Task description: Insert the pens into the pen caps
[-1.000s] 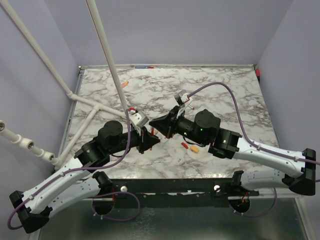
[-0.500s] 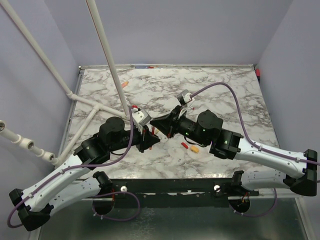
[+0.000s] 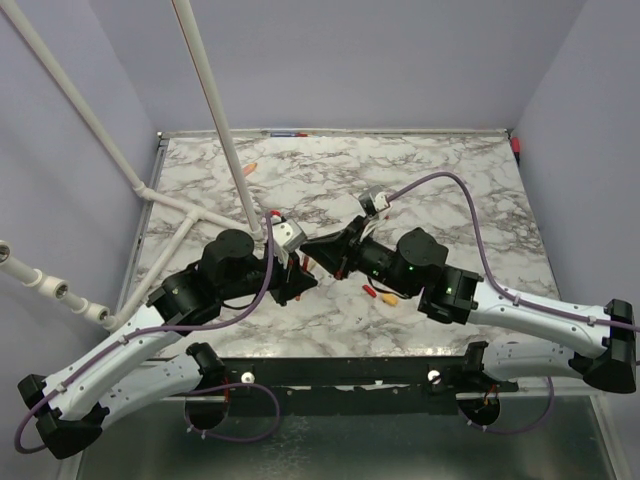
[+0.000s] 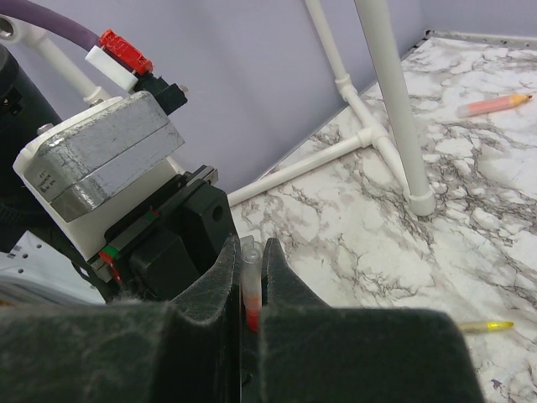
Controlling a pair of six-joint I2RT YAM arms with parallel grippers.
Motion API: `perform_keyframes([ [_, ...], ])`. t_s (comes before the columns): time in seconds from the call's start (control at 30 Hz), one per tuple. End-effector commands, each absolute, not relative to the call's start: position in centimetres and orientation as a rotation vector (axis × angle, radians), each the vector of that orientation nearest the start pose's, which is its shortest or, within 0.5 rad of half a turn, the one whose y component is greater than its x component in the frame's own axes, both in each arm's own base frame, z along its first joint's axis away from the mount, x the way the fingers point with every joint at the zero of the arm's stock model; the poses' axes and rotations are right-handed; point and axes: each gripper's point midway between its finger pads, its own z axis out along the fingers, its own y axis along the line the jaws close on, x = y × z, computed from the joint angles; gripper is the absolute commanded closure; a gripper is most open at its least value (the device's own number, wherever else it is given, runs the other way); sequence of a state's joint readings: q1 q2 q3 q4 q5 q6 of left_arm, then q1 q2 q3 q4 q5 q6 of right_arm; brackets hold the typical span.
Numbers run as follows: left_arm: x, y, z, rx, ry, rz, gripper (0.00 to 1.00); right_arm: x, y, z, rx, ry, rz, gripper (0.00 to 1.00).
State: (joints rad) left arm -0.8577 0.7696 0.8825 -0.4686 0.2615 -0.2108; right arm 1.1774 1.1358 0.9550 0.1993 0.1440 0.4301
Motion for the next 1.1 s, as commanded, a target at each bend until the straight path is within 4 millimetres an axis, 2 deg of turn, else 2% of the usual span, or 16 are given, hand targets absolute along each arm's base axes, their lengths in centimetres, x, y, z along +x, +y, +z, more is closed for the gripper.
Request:
perform_keyframes([
  [0.0,16.7,-25.5,38.1,0.679,1.461,-0.972,1.0,9.9,38.5,21.3,-0.817,1.948,1.141,0.99],
  [0.23,16.9,-25.8,38.6,0.687,1.457,-0.973,1.0,9.5,38.3,20.8,-0.812,1.962,1.136,0.99],
  [0.3,16.7,-26.0,38.2,0.698,1.467,-0.988,1.0,10.4,38.1,21.4,-0.765,1.949,1.102,0.99],
  [0.47,16.2,-26.4,35.3,0.714,1.539,-1.023,1.0,11.9,37.6,23.1,-0.66,1.926,1.052,0.99],
  [0.63,15.4,-26.1,33.7,0.724,1.568,-1.046,1.0,13.3,37.3,24.3,-0.577,1.919,1.003,0.99],
  [0.9,14.1,-25.1,32.2,0.727,1.575,-1.067,0.93,14.5,37.4,27.1,-0.495,1.878,0.99,0.99],
  [1.07,13.6,-24.6,31.9,0.713,1.572,-1.08,0.92,15.1,37.4,27.8,-0.445,1.894,0.971,0.99],
])
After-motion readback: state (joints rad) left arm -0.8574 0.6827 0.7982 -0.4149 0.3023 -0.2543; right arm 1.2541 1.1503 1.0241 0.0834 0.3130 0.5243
